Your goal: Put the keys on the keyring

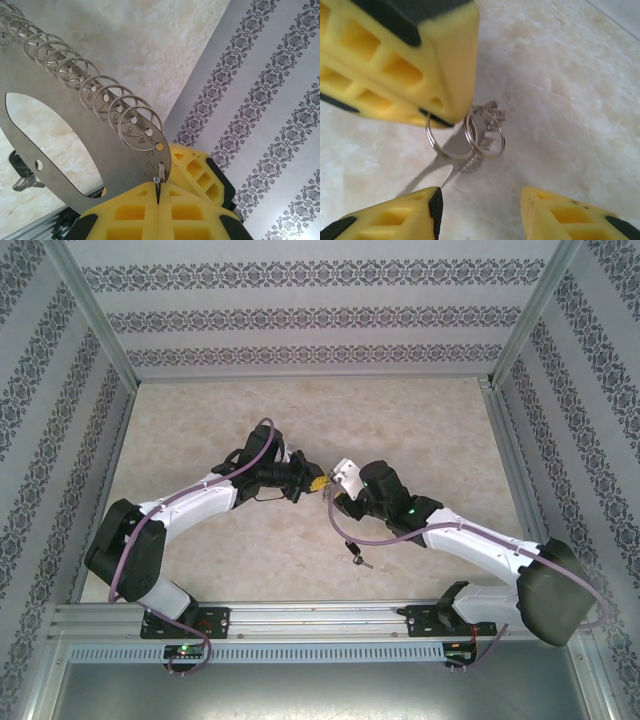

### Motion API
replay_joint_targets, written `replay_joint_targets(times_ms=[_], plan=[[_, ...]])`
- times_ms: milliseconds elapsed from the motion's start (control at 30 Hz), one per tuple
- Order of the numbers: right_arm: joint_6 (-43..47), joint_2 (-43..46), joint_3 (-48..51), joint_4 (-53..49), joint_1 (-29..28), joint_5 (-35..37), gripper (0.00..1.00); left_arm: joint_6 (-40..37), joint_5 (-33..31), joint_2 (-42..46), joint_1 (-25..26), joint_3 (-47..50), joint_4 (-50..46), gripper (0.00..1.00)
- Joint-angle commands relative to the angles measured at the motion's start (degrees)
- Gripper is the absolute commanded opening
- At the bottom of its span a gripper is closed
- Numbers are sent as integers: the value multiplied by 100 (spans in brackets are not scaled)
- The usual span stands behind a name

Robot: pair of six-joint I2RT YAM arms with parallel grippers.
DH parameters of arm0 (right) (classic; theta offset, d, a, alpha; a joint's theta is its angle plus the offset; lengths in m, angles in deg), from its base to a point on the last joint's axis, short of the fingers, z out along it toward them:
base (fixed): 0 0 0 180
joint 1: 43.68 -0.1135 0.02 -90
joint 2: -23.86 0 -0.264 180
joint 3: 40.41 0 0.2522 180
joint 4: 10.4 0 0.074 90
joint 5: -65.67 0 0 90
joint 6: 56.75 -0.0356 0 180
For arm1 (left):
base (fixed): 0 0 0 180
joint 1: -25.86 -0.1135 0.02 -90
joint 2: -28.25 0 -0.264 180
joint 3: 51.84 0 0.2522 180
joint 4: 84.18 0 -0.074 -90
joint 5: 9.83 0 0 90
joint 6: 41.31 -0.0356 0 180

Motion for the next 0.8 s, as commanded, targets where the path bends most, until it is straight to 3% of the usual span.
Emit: replay_joint_targets(times_ms=[0,267,467,767], plan=[[278,-71,-342,137,-97,274,45,-154,168,-6,-52,-154,-156,0],[467,-167,-567,12,-131,230,39,-181,161,-30,-57,-153,-176,0],[504,-398,-662,-24,-208,146,20,-202,151,-44,-57,-163,-209,0],[587,-447,-846,23,-330,212,0,-234,144,-68,-57,-189,-268,0]])
